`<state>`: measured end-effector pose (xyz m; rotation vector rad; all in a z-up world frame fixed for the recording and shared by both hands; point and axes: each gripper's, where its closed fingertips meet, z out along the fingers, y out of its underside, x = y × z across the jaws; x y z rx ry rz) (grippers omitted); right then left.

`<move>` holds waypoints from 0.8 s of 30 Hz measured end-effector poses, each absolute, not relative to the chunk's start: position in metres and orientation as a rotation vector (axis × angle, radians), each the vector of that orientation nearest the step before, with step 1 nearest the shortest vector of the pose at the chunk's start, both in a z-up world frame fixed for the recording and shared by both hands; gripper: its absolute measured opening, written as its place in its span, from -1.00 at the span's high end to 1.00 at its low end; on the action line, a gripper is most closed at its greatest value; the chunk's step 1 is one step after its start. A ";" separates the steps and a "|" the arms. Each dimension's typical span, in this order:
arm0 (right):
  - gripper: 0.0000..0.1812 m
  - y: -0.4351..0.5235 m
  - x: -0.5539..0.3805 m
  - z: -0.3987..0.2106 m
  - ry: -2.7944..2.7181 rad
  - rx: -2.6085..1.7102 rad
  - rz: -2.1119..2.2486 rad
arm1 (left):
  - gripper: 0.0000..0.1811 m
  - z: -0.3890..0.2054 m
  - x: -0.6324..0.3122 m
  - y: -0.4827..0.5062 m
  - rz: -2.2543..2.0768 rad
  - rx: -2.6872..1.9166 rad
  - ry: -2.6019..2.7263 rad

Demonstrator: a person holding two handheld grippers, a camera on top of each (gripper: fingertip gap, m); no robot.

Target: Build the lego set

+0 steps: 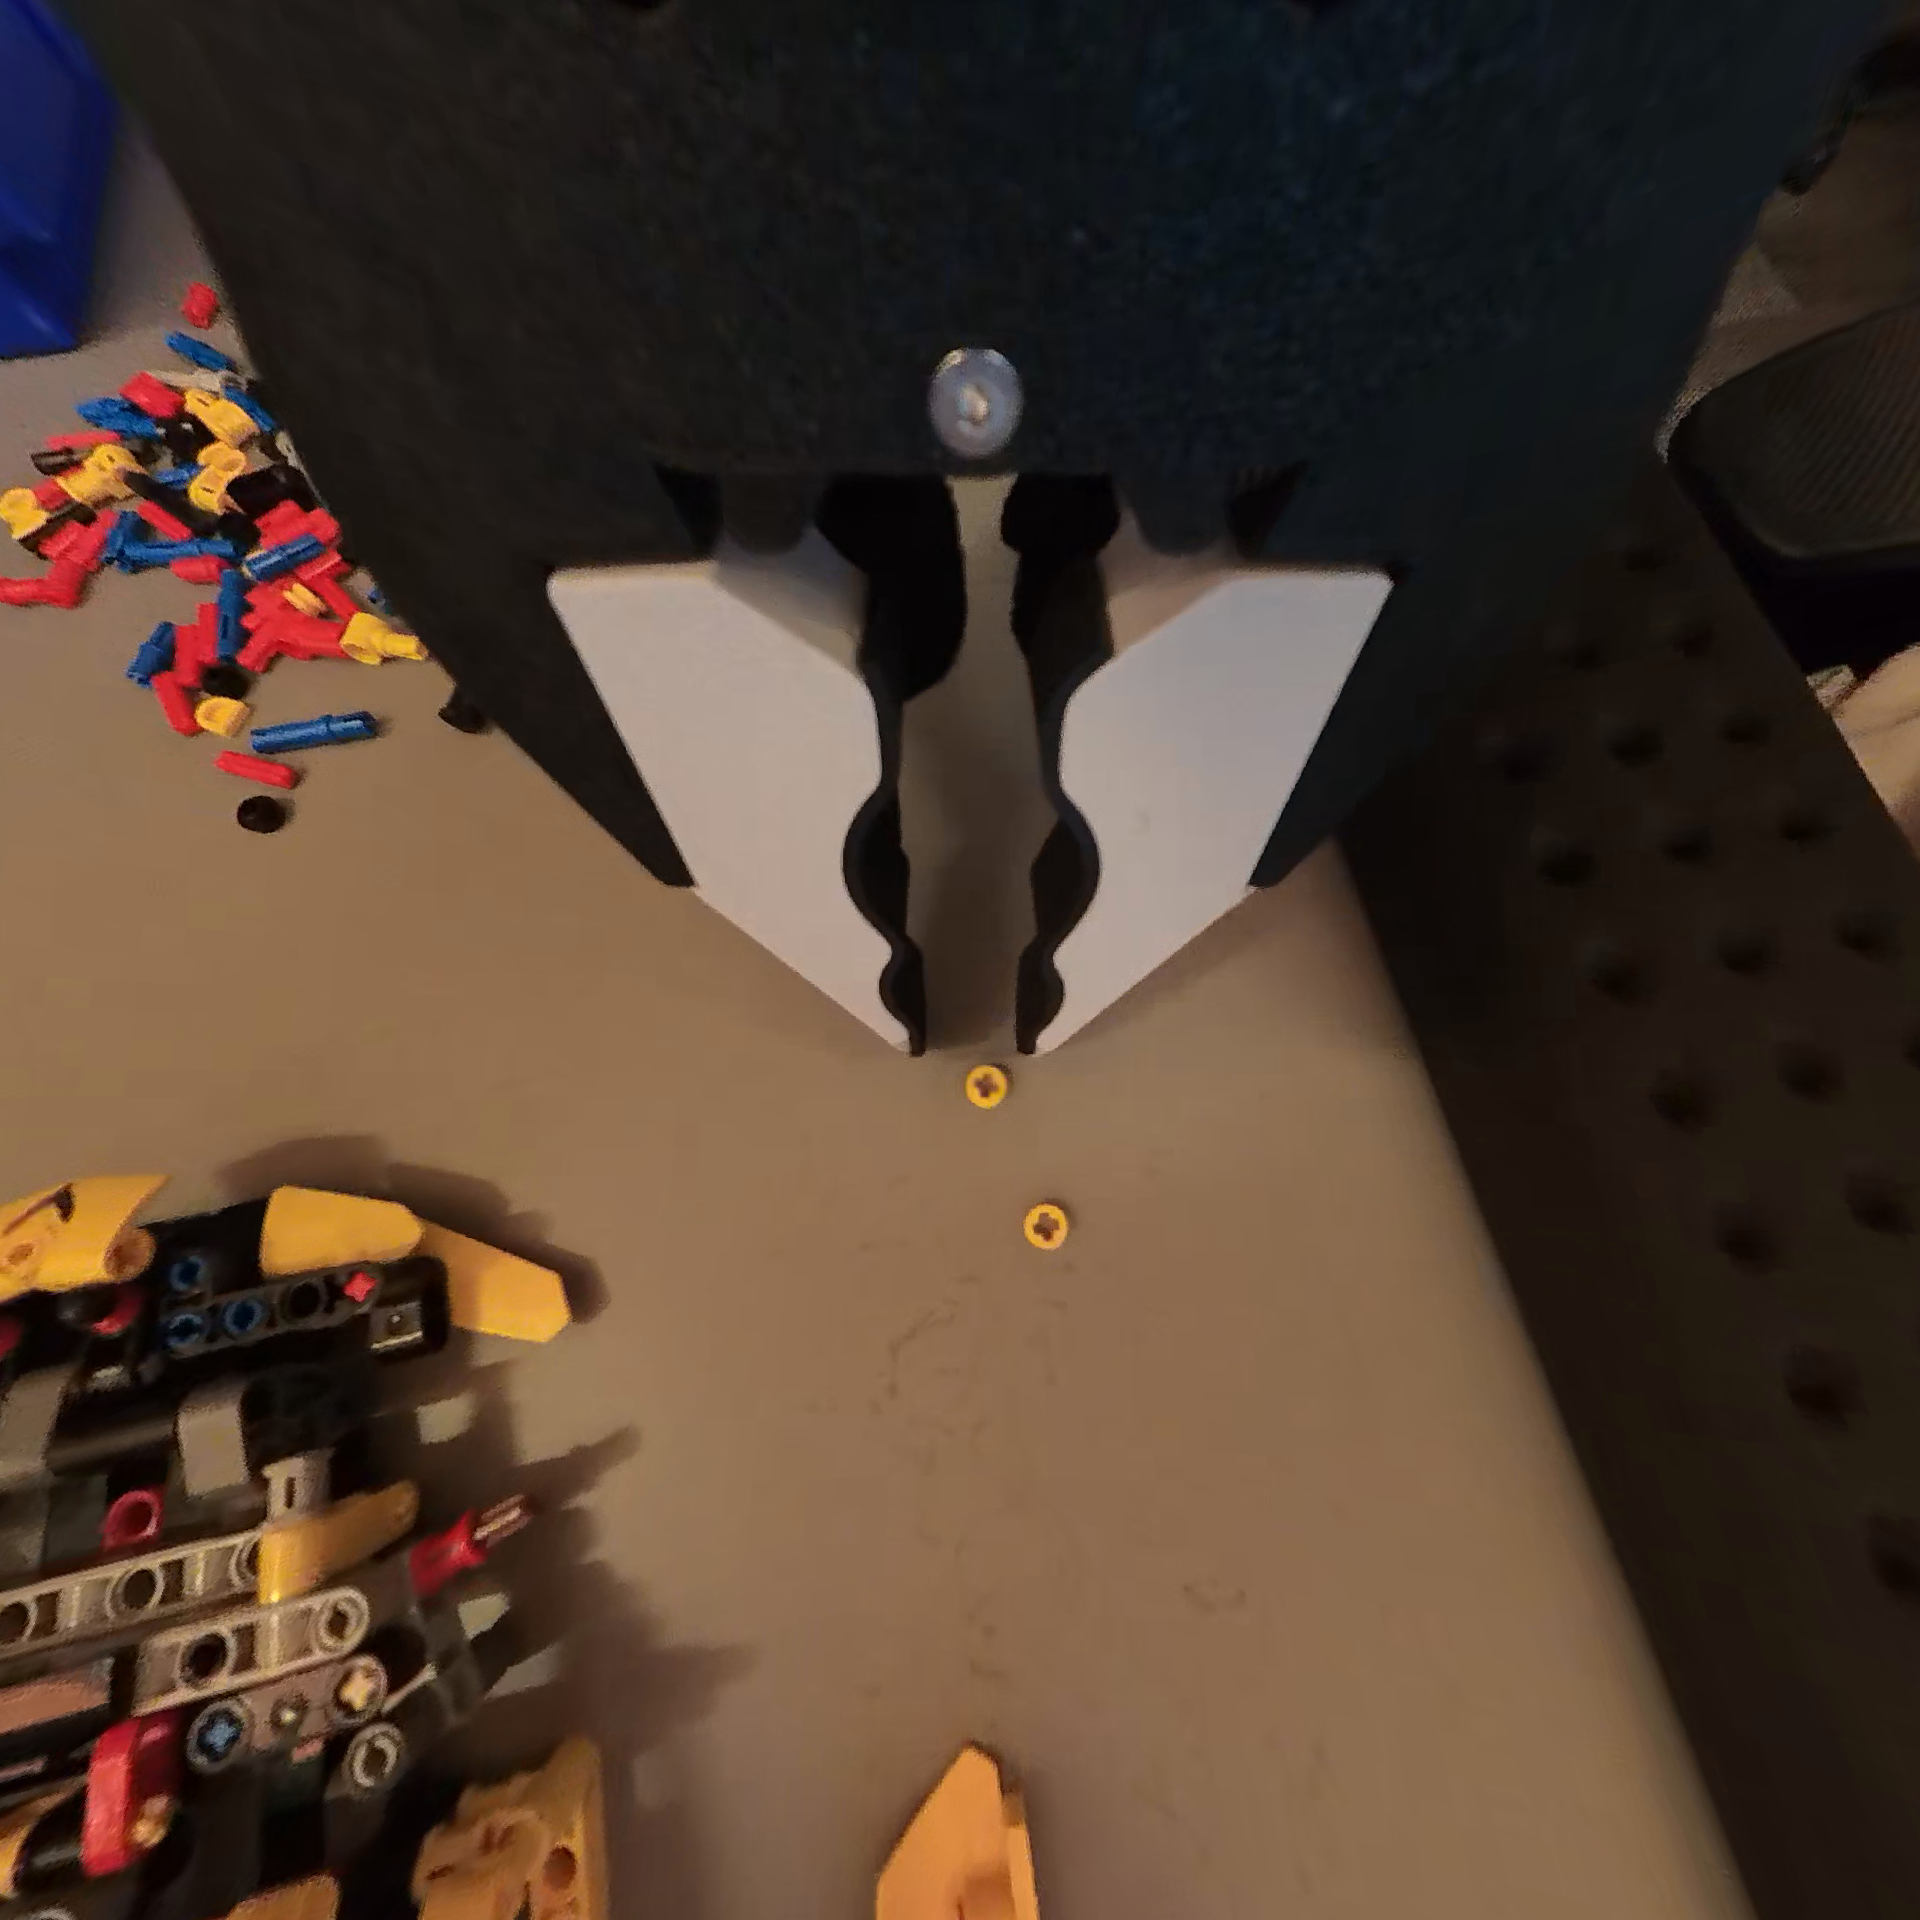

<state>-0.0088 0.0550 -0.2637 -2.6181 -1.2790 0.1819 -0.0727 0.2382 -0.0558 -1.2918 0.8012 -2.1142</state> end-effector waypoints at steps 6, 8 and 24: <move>0.86 0.058 -0.013 -0.265 -1.269 -2.616 0.184 | 0.93 -0.055 -0.074 0.240 -2.117 -1.290 0.794; 0.89 0.057 -0.017 -0.265 -1.274 -2.613 0.204 | 0.93 -0.055 -0.074 0.240 -2.119 -1.290 0.794; 0.95 0.125 -0.044 -0.155 -0.878 -2.073 0.387 | 0.93 -0.039 -0.083 0.218 -2.251 -1.122 0.862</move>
